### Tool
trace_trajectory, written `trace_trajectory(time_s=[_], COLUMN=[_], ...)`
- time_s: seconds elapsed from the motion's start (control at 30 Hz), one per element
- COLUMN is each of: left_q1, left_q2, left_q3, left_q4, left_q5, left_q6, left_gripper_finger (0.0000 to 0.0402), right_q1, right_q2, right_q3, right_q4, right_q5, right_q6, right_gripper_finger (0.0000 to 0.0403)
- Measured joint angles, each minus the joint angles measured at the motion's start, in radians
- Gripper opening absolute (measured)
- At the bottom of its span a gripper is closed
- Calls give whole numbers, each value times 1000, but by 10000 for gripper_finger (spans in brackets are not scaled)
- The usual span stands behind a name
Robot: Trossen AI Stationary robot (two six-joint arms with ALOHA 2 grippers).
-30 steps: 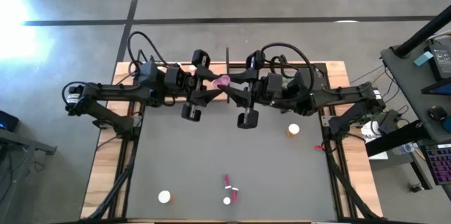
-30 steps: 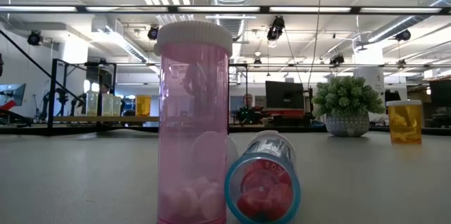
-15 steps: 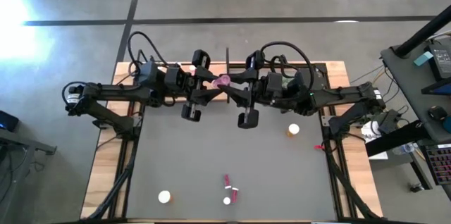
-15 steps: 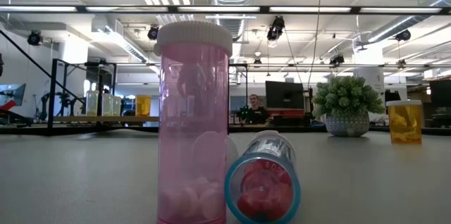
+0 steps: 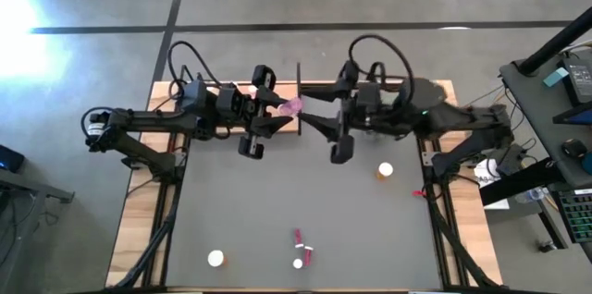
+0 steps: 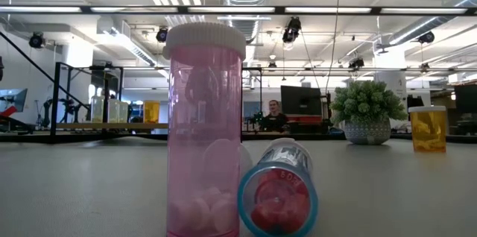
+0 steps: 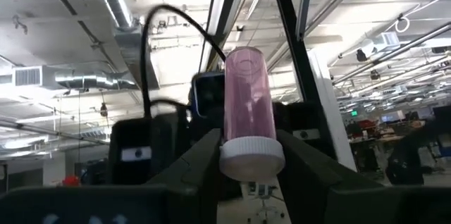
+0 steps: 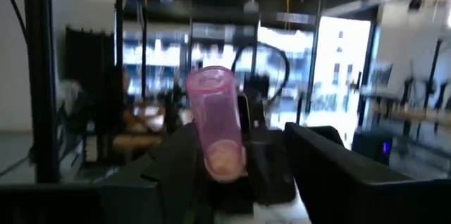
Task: Pick and place medicine bottles onto shelf by color
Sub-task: Put the right pink pill bottle on the shelf aligned with the other pink bottle
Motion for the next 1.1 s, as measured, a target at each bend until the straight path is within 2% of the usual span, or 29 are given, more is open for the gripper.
trace_trajectory(time_s=[0.1, 0.2, 0.47, 0.67, 0.83, 1.1], left_q1=[0, 0, 1, 21, 70, 174], left_q2=[-4, -5, -15, -40, -42, -39], left_q3=[-4, -8, 6, 43, 95, 144], left_q4=[-94, -264, -820, -1179, -1446, -1785], left_q5=[0, -28, -335, -447, -453, -450], left_q6=[-1, -1, -51, -78, -138, -211], left_gripper_finger=[102, 102, 102, 102, 102, 103], right_q1=[0, 0, 0, 0, 0, 0], right_q2=[-6, -4, -8, -8, -6, -6], right_q3=[98, 186, 267, 269, 267, 266], right_q4=[-252, -503, -871, -976, -987, -987], right_q5=[2, 22, 170, 231, 233, 234], right_q6=[55, 132, 300, 331, 329, 328], right_gripper_finger=[229, 240, 236, 235, 231, 229])
